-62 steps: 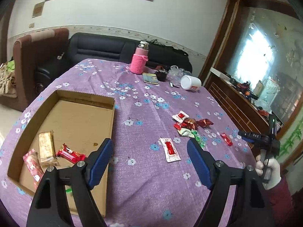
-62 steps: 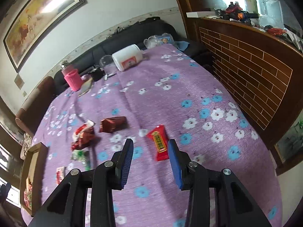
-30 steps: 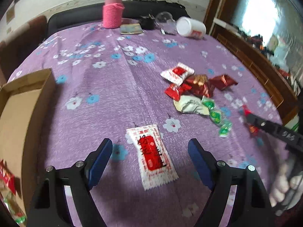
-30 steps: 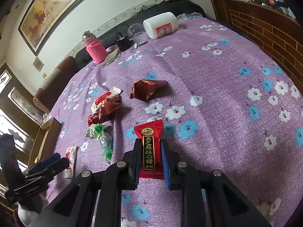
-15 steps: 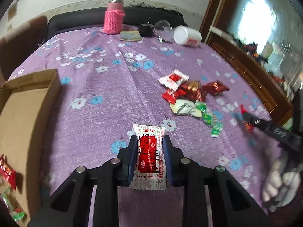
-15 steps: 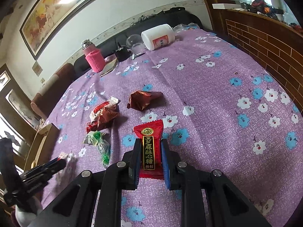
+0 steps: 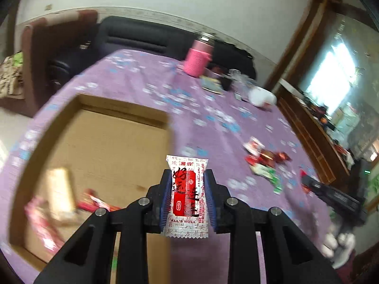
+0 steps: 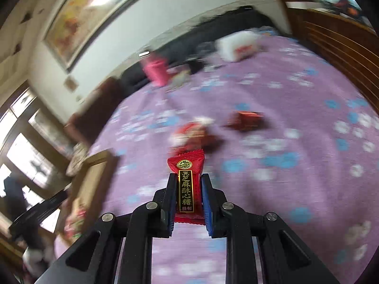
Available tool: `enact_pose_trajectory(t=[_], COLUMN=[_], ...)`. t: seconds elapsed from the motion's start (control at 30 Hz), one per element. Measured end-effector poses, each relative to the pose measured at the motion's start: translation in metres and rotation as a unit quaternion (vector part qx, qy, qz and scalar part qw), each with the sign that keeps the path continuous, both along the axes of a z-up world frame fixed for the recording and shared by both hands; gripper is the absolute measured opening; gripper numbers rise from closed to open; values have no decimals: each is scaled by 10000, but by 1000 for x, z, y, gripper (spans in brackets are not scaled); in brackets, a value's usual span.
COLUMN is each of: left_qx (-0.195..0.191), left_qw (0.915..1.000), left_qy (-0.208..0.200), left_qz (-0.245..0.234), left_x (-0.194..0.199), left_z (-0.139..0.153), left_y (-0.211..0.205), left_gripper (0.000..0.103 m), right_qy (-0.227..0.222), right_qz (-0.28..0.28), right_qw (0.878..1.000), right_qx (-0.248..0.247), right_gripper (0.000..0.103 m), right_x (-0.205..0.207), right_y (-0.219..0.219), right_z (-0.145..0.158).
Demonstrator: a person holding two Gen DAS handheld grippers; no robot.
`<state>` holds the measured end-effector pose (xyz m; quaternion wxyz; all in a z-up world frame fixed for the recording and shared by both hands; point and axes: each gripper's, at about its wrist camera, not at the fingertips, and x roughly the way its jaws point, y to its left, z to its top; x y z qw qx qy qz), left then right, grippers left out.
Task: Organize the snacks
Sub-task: 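Drop the sachet and red candy bar into the cardboard box with both grippers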
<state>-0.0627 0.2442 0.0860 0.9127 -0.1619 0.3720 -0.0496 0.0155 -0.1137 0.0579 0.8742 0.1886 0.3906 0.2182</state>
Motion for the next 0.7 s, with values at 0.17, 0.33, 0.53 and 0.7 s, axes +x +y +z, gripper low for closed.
enact_pose_trajectory(t=[0.17, 0.33, 0.53, 0.7], left_qx=[47, -65, -359, -560], left_qw=[9995, 9977, 9931, 9914], left_qy=[98, 425, 786, 806], left_qz=[294, 518, 797, 866], left_x=[13, 32, 48, 50], left_z=[-1, -20, -46, -51], left_y=[50, 90, 125, 138], left_gripper=[26, 26, 26, 28], right_qy=[6, 182, 337, 431], right_qz=[939, 1704, 2138, 2141], right_qw=[9956, 9849, 9739, 9708], right_qx=[-56, -228, -679, -989], right_gripper=[21, 21, 22, 22], right_x=[7, 11, 16, 25], right_y=[101, 195, 283, 319], right_z=[18, 16, -8, -30])
